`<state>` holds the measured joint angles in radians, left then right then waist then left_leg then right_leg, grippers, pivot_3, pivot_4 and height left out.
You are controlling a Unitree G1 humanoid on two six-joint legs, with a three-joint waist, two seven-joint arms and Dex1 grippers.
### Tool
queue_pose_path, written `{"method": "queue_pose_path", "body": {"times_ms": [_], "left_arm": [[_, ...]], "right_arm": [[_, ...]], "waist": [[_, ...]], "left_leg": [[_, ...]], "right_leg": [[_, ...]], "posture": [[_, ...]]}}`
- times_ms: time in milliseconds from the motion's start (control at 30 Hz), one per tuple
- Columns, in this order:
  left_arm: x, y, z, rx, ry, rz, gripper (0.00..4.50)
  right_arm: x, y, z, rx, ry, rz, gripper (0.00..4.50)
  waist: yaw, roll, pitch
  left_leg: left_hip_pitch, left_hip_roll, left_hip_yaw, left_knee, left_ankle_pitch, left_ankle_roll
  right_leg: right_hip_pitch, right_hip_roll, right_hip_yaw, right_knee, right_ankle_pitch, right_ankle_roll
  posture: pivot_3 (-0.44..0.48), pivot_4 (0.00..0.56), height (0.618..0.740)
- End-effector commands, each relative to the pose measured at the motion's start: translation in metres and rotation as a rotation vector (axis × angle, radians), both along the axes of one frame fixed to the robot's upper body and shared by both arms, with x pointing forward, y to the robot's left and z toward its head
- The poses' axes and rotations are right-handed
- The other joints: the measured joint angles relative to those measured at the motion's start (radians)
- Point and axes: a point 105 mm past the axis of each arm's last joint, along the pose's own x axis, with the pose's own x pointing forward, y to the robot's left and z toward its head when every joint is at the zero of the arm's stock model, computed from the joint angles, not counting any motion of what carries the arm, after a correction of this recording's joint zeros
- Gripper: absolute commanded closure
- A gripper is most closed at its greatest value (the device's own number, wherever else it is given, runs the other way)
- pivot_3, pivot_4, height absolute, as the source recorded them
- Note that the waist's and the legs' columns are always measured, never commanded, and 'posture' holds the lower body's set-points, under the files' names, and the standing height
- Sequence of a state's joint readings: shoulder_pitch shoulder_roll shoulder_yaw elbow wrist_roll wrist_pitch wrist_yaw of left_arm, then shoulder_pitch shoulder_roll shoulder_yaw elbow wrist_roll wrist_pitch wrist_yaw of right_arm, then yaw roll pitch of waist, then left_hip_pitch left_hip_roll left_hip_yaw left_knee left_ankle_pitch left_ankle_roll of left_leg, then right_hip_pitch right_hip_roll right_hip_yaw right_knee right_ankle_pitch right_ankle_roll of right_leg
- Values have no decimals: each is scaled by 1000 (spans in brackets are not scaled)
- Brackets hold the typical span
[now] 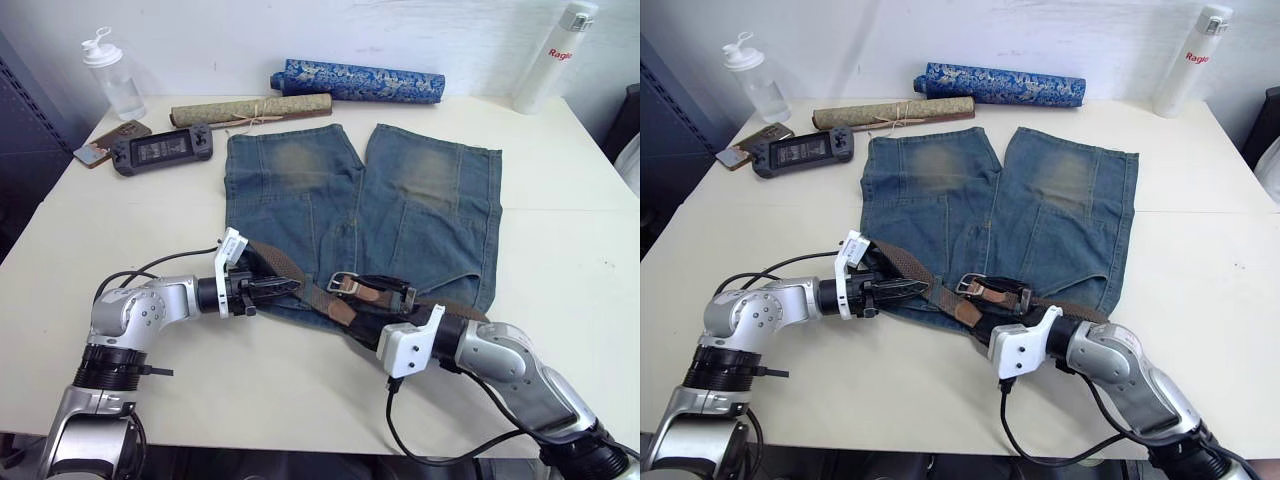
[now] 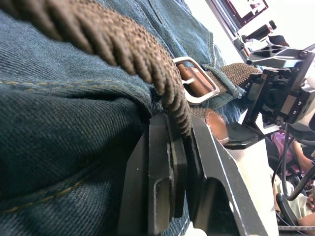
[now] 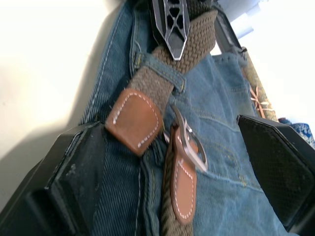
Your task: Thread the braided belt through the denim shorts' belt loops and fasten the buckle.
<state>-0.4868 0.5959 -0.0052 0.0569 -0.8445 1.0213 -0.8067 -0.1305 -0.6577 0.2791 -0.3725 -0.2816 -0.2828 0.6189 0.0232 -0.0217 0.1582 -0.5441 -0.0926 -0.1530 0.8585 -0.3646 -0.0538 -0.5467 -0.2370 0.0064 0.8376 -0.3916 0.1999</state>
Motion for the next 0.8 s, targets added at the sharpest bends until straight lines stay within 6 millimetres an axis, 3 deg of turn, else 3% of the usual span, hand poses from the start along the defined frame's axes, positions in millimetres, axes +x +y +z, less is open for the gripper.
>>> {"method": "queue_pose_path", "body": {"times_ms": [33,100,133,267,367,467,633,800], "left_arm": [[-3,-4,4,-17,-9,-29,4500],[-4,-4,4,-16,-8,-28,4500],[-4,-4,3,-16,-7,-26,4500],[-3,-4,2,-13,-6,-22,4500],[-3,-3,2,-13,-8,-19,4500],[-2,-4,1,-12,-10,-15,4500],[0,-3,2,1,-41,12,4500],[-8,-1,19,-17,-115,5,2673]], "right_arm": [[-2,5,7,28,-47,15,18],[-1,5,7,31,-54,13,18],[-1,5,7,31,-55,13,252],[-2,7,7,33,-51,25,1726],[-4,9,5,33,-35,38,3274],[-7,12,4,35,-27,55,4467],[-9,13,0,27,-12,63,4467],[-6,12,1,38,-2,49,4500]], "waist": [[0,0,0],[0,0,0],[0,0,0],[-1,0,0],[-1,0,0],[-1,0,0],[-2,0,0],[-3,0,0]], "left_leg": [[0,0,0,0,0,0],[0,0,0,0,0,0],[0,0,0,0,0,0],[0,0,0,0,0,0],[0,0,0,0,0,0],[0,0,0,1,0,0],[0,0,0,1,0,0],[0,0,-1,1,2,-3]], "right_leg": [[0,0,0,0,0,0],[0,0,0,0,0,0],[0,0,0,1,0,0],[0,0,0,1,0,0],[0,0,0,1,0,0],[0,0,0,2,0,0],[0,0,0,2,0,0],[0,0,0,2,0,0]], "posture": [[0,150,637],[0,150,637],[0,150,637],[0,150,637],[0,150,637],[0,150,637],[0,150,637],[0,150,637]]}}
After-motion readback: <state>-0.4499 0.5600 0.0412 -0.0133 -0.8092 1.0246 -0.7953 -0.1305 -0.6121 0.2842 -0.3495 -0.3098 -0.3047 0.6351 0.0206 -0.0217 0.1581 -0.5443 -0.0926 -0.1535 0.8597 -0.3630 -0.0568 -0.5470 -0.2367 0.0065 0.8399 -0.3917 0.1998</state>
